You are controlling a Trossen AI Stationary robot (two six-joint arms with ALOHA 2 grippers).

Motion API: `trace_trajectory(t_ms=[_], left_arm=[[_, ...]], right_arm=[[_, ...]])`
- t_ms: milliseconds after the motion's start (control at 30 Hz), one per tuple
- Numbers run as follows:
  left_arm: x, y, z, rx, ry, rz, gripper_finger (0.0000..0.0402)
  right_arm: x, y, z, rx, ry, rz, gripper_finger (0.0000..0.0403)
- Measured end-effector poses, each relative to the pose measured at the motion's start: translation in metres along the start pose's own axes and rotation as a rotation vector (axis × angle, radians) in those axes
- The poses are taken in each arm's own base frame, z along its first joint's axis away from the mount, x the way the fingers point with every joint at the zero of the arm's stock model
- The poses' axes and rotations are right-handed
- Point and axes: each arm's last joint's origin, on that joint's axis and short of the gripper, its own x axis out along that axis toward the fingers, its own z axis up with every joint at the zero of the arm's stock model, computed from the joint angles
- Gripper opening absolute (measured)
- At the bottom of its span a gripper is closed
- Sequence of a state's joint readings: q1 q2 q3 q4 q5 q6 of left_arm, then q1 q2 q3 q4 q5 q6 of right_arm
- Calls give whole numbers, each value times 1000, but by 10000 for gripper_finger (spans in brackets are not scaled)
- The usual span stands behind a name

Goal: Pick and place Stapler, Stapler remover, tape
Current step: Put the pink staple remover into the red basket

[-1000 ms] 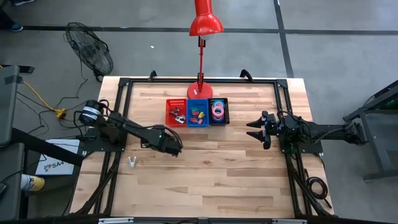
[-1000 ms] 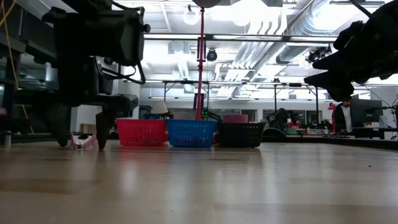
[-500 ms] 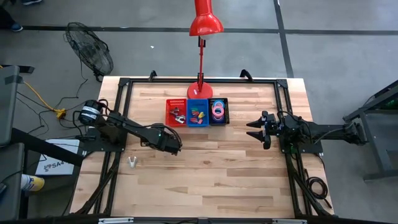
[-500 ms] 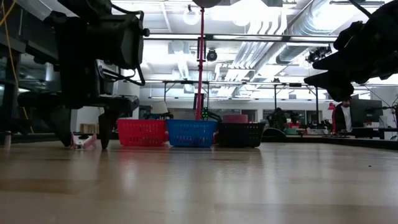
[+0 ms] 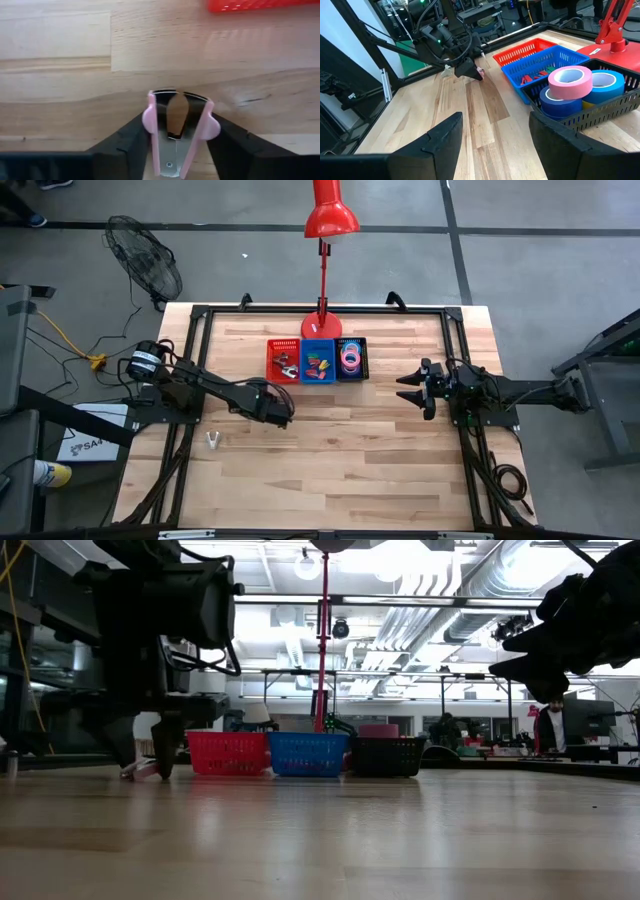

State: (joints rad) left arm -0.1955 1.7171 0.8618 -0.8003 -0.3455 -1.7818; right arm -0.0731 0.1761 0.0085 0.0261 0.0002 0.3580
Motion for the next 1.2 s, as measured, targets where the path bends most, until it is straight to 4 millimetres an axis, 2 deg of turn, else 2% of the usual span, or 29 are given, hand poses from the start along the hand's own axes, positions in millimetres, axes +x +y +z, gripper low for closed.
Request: trace_trajectory(t_ms=[233, 367, 533, 767, 867, 1033, 1200], left_arm=[[1, -2, 0, 78, -5, -26, 110], [-2, -5, 0, 127, -4, -39, 87], [-20, -10, 6, 204, -1, -94, 89], [-69, -14, 26, 254, -101, -210, 99], [-90, -18, 43, 268, -175, -249, 100], [-106, -28, 84, 422, -289, -233, 101], [-103, -42, 124, 625, -311, -268, 102]], right_arm=[[0, 0, 0, 0, 0, 0, 220], [0, 0, 0, 0, 0, 0, 220], [0, 0, 0, 0, 0, 0, 220], [0, 0, 0, 0, 0, 0, 220], [0, 0, 0, 0, 1, 0, 220], [0, 0, 0, 0, 1, -1, 220], [0, 0, 0, 0, 1, -1, 220]])
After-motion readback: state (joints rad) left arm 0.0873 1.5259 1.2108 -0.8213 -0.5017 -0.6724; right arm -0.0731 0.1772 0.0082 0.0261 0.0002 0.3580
